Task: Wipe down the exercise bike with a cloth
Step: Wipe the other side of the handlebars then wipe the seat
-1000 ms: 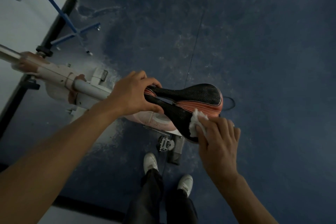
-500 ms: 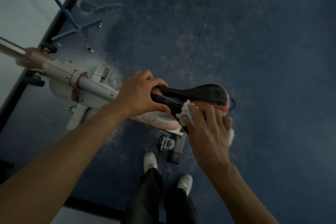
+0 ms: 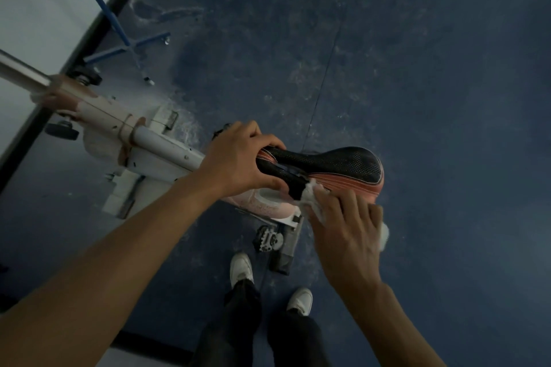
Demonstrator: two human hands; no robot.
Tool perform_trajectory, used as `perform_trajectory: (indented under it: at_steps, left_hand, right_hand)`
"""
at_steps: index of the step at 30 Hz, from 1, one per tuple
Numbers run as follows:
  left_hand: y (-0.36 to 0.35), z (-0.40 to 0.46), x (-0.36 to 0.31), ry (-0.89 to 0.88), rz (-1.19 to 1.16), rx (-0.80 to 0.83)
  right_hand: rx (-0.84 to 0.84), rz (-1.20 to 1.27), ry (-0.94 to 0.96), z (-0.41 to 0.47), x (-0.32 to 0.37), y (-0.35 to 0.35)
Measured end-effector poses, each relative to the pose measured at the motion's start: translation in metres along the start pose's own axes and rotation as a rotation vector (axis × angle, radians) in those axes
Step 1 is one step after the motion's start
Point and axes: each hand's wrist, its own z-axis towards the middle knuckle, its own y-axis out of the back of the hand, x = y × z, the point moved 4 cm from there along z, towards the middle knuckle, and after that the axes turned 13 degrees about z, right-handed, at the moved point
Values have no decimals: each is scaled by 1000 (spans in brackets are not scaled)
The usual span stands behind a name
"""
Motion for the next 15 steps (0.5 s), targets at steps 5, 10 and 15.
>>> perform_trajectory:
  at_steps: [5, 10, 15]
  left_hand:
    - [0, -2, -1, 0, -15, -4]
    - [-1, -4, 0, -12, -30, -6]
    - [0, -6, 9, -33, -140, 51]
  right_hand:
    - [78, -45, 50, -9, 13, -15]
    - [110, 37, 40, -29, 2, 0]
    - [67, 94, -108, 24, 22, -14]
